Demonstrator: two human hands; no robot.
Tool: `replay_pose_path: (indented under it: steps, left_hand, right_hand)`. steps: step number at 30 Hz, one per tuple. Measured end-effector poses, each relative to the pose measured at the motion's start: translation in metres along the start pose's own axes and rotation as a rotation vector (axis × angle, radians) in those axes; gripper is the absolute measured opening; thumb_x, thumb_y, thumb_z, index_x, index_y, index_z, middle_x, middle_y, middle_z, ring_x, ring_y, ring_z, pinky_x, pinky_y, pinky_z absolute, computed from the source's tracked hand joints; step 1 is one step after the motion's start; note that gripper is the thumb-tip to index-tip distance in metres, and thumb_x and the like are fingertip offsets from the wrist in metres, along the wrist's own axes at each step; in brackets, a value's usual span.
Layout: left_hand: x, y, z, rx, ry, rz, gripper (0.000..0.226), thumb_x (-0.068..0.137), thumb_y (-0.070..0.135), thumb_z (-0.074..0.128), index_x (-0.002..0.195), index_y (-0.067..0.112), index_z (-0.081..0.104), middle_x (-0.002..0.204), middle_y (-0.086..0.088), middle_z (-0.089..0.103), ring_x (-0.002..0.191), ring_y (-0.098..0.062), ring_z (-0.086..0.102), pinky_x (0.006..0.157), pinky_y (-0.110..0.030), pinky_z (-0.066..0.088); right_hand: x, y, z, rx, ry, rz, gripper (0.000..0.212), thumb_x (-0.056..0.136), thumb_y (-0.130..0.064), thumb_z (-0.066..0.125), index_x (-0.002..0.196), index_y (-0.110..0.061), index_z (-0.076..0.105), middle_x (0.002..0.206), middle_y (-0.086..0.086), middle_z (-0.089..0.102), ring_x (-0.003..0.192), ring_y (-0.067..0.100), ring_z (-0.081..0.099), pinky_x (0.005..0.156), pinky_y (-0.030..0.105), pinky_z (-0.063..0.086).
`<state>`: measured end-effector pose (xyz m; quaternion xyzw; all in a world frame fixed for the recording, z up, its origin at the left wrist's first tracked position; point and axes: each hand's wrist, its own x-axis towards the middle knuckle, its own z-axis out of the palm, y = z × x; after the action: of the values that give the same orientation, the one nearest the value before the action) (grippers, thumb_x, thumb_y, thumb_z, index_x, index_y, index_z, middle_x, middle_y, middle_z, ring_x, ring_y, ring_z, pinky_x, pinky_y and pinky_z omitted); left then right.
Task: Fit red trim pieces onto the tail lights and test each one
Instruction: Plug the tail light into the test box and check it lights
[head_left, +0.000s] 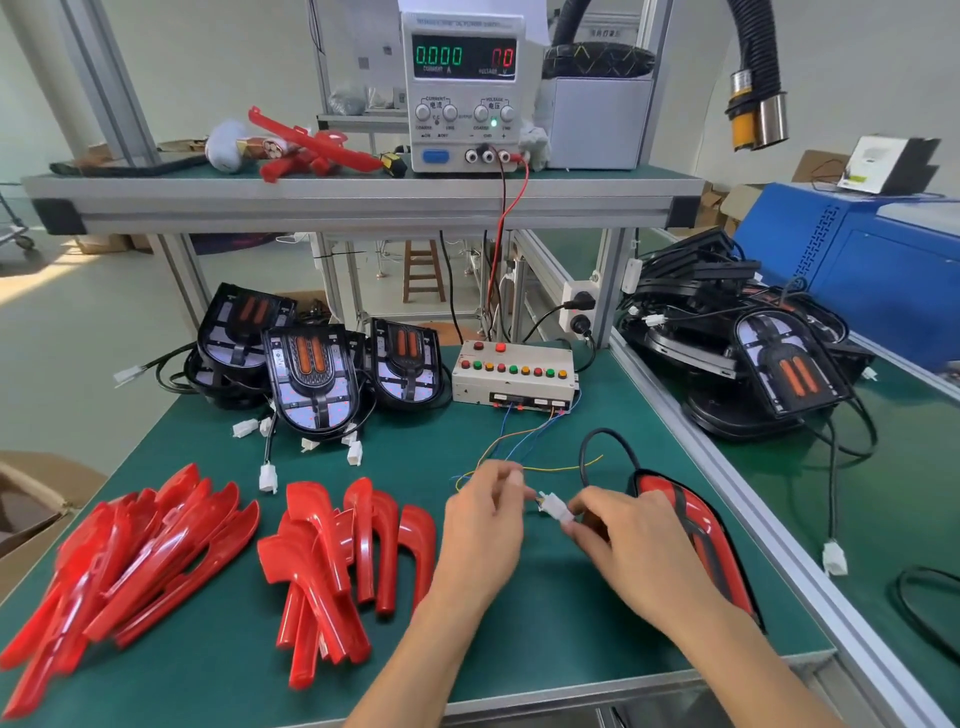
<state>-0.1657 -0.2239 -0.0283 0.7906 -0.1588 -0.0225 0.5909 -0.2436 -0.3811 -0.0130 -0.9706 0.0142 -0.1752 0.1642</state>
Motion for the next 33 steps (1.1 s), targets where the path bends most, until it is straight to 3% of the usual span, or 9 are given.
replay_pose_path:
  steps: [3,6,10,15,17,20,24,29,33]
  left_hand:
    - [0.021,-0.006,-0.002,0.460,0.157,0.293,0.030,0.093,0.008,0.062,0.119,0.021,0.068,0.109,0.010,0.069,0.114,-0.016,0.050,0.094,-0.033,0.038]
    - [0.034,-0.010,0.011,0.808,-0.084,0.393,0.038,0.090,0.018,0.063,0.126,0.029,0.064,0.118,0.013,0.067,0.123,-0.016,0.045,0.095,-0.037,0.025]
    - [0.041,-0.020,0.026,1.012,-0.239,0.380,0.019,0.095,0.030,0.055,0.112,0.029,0.064,0.112,0.009,0.068,0.115,-0.020,0.051,0.094,-0.042,0.021]
    - [0.048,-0.019,0.017,0.797,-0.139,0.310,0.018,0.099,0.039,0.055,0.107,0.032,0.070,0.103,0.012,0.071,0.105,-0.012,0.057,0.083,-0.036,0.018]
    - [0.052,-0.010,0.004,0.531,-0.066,0.220,0.015,0.098,0.038,0.061,0.108,0.037,0.072,0.098,0.018,0.069,0.103,-0.005,0.056,0.090,-0.034,0.024]
    - [0.055,0.004,-0.013,0.245,-0.065,0.152,0.020,0.096,0.028,0.066,0.112,0.037,0.074,0.092,0.025,0.063,0.105,-0.003,0.057,0.107,-0.040,0.037]
    - [0.051,0.012,-0.020,0.267,-0.141,0.160,0.025,0.100,0.024,0.059,0.119,0.032,0.073,0.109,0.015,0.068,0.116,-0.011,0.055,0.115,-0.049,0.031]
    - [0.047,0.008,-0.016,0.334,-0.193,0.157,0.027,0.104,0.025,0.054,0.124,0.032,0.070,0.100,0.016,0.060,0.119,-0.009,0.049,0.121,-0.053,0.011]
    - [0.045,0.006,-0.017,0.328,-0.188,0.153,0.027,0.103,0.025,0.054,0.124,0.032,0.070,0.094,0.020,0.056,0.118,-0.009,0.048,0.123,-0.053,0.008]
  right_hand:
    - [0.005,0.000,-0.002,0.094,-0.006,0.081,0.012,0.099,-0.041,0.062,0.105,-0.032,0.067,0.076,-0.016,0.066,0.073,0.013,0.060,0.084,0.037,0.043]
    - [0.008,0.000,0.002,0.067,0.034,0.145,0.010,0.099,-0.037,0.064,0.100,-0.027,0.066,0.075,-0.013,0.066,0.074,0.019,0.063,0.079,0.039,0.045]
    - [0.015,-0.003,0.003,0.027,0.050,0.256,0.011,0.100,-0.035,0.060,0.099,-0.024,0.062,0.085,-0.008,0.074,0.080,0.027,0.067,0.083,0.041,0.047]
    - [0.020,-0.002,0.005,-0.062,0.023,0.236,0.015,0.105,-0.034,0.051,0.091,-0.029,0.053,0.071,-0.009,0.066,0.063,0.014,0.055,0.073,0.036,0.031]
    - [0.022,-0.001,0.008,-0.094,0.009,0.221,0.023,0.108,-0.034,0.042,0.085,-0.031,0.044,0.063,-0.012,0.049,0.054,0.010,0.040,0.073,0.036,0.027]
    - [0.022,0.000,0.012,-0.058,-0.029,0.178,0.024,0.109,-0.034,0.038,0.086,-0.033,0.044,0.071,-0.015,0.048,0.063,0.008,0.043,0.083,0.037,0.032]
    - [0.022,-0.004,0.014,-0.026,0.085,0.170,0.009,0.103,-0.037,0.055,0.095,-0.033,0.058,0.071,-0.014,0.060,0.059,0.004,0.042,0.083,0.033,0.027]
    - [0.022,-0.009,0.014,-0.110,0.154,0.181,0.009,0.094,-0.027,0.070,0.089,-0.025,0.062,0.066,-0.005,0.069,0.061,0.023,0.058,0.080,0.034,0.032]
    - [0.024,-0.013,0.015,-0.166,0.191,0.158,0.019,0.086,-0.018,0.078,0.078,-0.020,0.061,0.059,-0.004,0.062,0.051,0.025,0.049,0.070,0.036,0.034]
